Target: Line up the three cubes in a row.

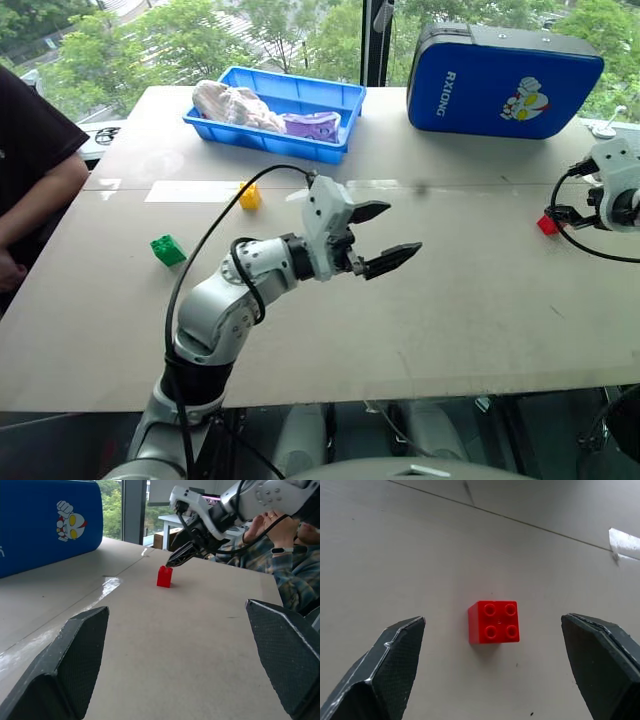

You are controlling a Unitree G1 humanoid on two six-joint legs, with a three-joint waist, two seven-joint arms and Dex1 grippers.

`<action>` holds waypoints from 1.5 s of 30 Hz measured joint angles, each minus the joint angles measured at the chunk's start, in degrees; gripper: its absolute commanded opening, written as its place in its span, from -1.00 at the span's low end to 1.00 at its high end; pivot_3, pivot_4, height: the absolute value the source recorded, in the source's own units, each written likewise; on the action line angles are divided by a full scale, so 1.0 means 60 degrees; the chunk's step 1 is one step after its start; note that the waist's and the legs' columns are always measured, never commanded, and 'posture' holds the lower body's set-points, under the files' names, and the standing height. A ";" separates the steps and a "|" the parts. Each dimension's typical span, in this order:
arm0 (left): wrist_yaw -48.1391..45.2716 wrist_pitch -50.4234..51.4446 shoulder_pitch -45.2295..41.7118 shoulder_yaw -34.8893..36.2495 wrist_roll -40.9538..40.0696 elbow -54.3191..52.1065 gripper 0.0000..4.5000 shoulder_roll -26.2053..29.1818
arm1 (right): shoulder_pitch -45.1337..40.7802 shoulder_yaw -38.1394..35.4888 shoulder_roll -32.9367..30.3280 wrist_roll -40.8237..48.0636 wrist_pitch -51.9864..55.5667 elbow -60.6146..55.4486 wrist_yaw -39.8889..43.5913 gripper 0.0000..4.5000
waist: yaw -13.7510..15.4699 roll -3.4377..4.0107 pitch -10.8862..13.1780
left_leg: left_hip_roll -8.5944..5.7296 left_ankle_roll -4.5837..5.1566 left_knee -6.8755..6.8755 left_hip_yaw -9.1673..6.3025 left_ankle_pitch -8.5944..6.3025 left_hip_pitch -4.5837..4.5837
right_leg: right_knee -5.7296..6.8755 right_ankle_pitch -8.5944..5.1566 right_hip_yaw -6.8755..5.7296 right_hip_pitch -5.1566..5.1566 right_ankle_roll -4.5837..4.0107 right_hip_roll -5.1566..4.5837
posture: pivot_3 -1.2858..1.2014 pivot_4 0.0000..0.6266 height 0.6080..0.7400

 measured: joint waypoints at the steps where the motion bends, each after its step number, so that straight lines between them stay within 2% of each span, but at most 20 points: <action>1: -0.0054 -0.0036 0.0001 -0.0059 0.0017 0.0045 0.99 -0.0041 | -0.0471 0.0065 0.0275 -0.0173 -0.0311 0.1005 0.0073 1.00 | -0.0004 0.0004 0.0003 | 0.0000 0.0000 0.0000 0.0003 0.0000 -0.0006 | -0.0001 0.0001 0.0005 -0.0004 0.0003 -0.0001 | 0.03 -0.52 1.00; 3: -0.0120 -0.0117 0.0048 -0.0168 0.0029 0.0048 0.99 -0.0086 | -0.0975 0.0226 0.0511 -0.0497 -0.0886 0.2231 0.0256 1.00 | -0.0002 0.0008 0.0005 | -0.0002 0.0000 -0.0003 0.0006 0.0000 -0.0011 | -0.0003 0.0016 0.0008 -0.0009 0.0047 -0.0003 | 0.03 -0.52 1.00; 9: -0.0356 -0.0465 0.0242 -0.0191 0.0208 0.0057 0.99 -0.0082 | -0.1779 0.0511 0.0738 -0.1529 -0.2487 0.4579 0.0679 1.00 | -0.0012 0.0013 0.0008 | -0.0003 0.0001 -0.0007 0.0012 -0.0001 -0.0012 | -0.0011 0.0015 0.0012 -0.0010 0.0053 -0.0007 | 0.03 -0.52 1.00; 17: -0.1056 -0.0843 0.0315 -0.0440 0.0311 0.0057 0.99 0.0188 | -0.2285 0.0401 0.1119 -0.2080 -0.3171 0.6033 0.0785 1.00 | -0.0038 0.0017 0.0007 | -0.0002 0.0000 -0.0004 0.0012 0.0000 0.0003 | 0.0012 0.0016 0.0013 -0.0009 0.0048 -0.0005 | 0.03 -0.52 1.00; 24: -0.1203 -0.0898 0.0301 -0.0439 0.0312 0.0057 0.99 0.0206 | -0.2368 0.0253 0.1321 -0.2304 -0.3542 0.6441 0.0816 1.00 | -0.0025 0.0019 0.0008 | -0.0002 0.0000 -0.0004 0.0012 0.0000 -0.0003 | 0.0010 0.0018 0.0013 -0.0009 0.0052 -0.0006 | 0.03 -0.52 1.00; 27: -0.1158 -0.0874 0.0180 -0.0437 0.0306 0.0056 1.00 0.0170 | -0.2371 0.0205 0.1362 -0.2345 -0.3722 0.6578 0.0708 0.64 | -0.0021 0.0020 0.0008 | -0.0002 0.0000 -0.0004 0.0013 0.0000 -0.0004 | 0.0008 0.0018 0.0014 -0.0009 0.0052 -0.0007 | 0.03 -0.52 1.00; 31: -0.1046 -0.0796 0.0138 -0.0415 0.0287 0.0054 1.00 0.0174 | -0.2374 0.0101 0.1466 -0.2404 -0.3800 0.6714 0.0677 -0.28 | -0.0042 0.0021 0.0009 | -0.0002 0.0000 -0.0004 0.0013 0.0000 0.0000 | 0.0009 0.0018 0.0015 -0.0009 0.0052 -0.0006 | 0.03 -0.52 1.00; 32: -0.1006 -0.0768 0.0128 -0.0406 0.0284 0.0054 1.00 0.0178 | -0.2471 0.0034 0.1477 -0.2401 -0.3841 0.6707 0.0710 -0.42 | -0.0060 0.0021 0.0008 | -0.0001 0.0000 -0.0004 0.0017 0.0000 0.0007 | 0.0010 0.0019 0.0019 -0.0005 0.0053 -0.0004 | 0.03 -0.52 1.00; 41: -0.0851 -0.0602 0.0143 -0.0141 0.0184 -0.0061 1.00 0.0277 | -0.2509 -0.0034 0.1632 -0.2510 -0.3770 0.6549 0.1085 -0.42 | -0.0042 0.0025 0.0009 | -0.0001 0.0000 -0.0004 0.0015 0.0000 0.0002 | 0.0011 0.0020 0.0019 -0.0007 0.0055 -0.0005 | 0.03 -0.52 1.00; 45: -0.0856 -0.0570 0.0199 -0.0138 0.0173 -0.0067 1.00 0.0321 | -0.2328 -0.0041 0.1630 -0.2457 -0.3571 0.5712 0.1728 -0.42 | -0.0042 0.0027 0.0010 | 0.0000 0.0000 -0.0005 0.0013 0.0000 0.0001 | 0.0010 0.0019 0.0018 -0.0009 0.0055 -0.0004 | 0.03 -0.52 1.00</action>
